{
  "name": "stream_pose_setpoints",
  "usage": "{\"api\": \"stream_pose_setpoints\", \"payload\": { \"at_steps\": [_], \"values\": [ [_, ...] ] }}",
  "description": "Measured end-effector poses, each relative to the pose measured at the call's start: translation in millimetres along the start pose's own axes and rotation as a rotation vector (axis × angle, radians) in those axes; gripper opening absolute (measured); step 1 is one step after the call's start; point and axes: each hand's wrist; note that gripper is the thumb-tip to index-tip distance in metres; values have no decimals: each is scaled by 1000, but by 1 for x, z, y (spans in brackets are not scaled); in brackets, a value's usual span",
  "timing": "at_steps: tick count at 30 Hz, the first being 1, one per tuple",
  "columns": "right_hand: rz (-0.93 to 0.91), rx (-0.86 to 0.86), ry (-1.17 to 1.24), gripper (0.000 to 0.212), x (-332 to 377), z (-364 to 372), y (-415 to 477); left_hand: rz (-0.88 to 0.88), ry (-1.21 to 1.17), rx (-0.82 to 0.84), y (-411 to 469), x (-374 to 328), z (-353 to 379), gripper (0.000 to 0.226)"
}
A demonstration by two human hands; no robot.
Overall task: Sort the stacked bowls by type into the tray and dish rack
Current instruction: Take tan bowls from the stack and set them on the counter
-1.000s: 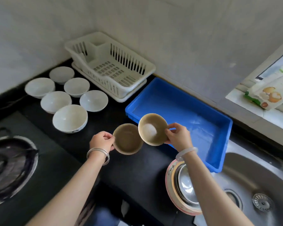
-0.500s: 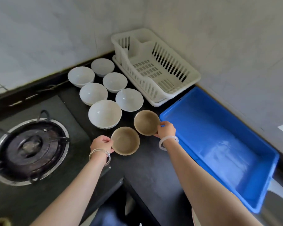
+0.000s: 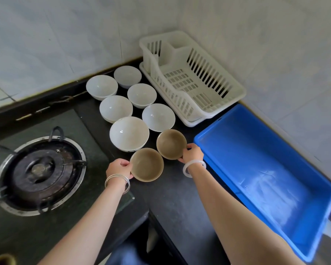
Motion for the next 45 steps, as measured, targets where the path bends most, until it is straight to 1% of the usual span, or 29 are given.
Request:
{"api": "stream_pose_setpoints", "payload": {
  "at_steps": [6, 15, 20, 22, 23, 25, 27, 29, 32, 35, 38, 41, 45],
  "values": [
    [28, 33, -1, 27, -3, -3, 2, 14, 25, -17, 0, -1, -1, 3],
    [74, 93, 140, 31, -5, -4, -1, 27, 42, -34, -3, -4, -1, 8],
    [108, 167, 224, 34, -9, -8, -6, 54, 59, -21, -7, -5, -1, 7],
    [67, 159, 187, 34, -12, -13, -9, 94, 89, -19, -12, -5, -2, 11],
    [40, 145, 128, 35, -13, -16, -11, 134, 122, -18, -14, -5, -3, 12],
    [-21, 98, 35, 35, -14, -27, -18, 211, 247, -29, -21, -5, -6, 10],
    [-92, 50, 23, 32, -17, -40, -29, 262, 351, -64, -29, -7, -7, 26],
    [-156, 9, 30, 27, -23, -55, -43, 316, 377, -69, -43, -12, -5, 29],
    [-239, -37, 28, 21, -41, -85, -66, 403, 400, 25, -68, -17, 10, 27],
    [-258, -101, 24, 18, -70, -120, -88, 470, 376, 203, -100, -18, 39, 23],
    [-210, -189, -19, 17, -109, -158, -107, 533, 446, 369, -136, -9, 76, 21],
    [-121, -292, -70, 15, -155, -191, -123, 583, 528, 524, -176, 9, 111, 19],
    [-14, -458, -192, 15, -214, -218, -143, 659, 623, 699, -225, 32, 146, 18]
  ]
}}
Point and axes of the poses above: each hand's wrist, its own y-axis towards the middle knuckle, its own z-axis out of the palm, x = y × z, and after that the axes turned 2 degrees about z, right-handed
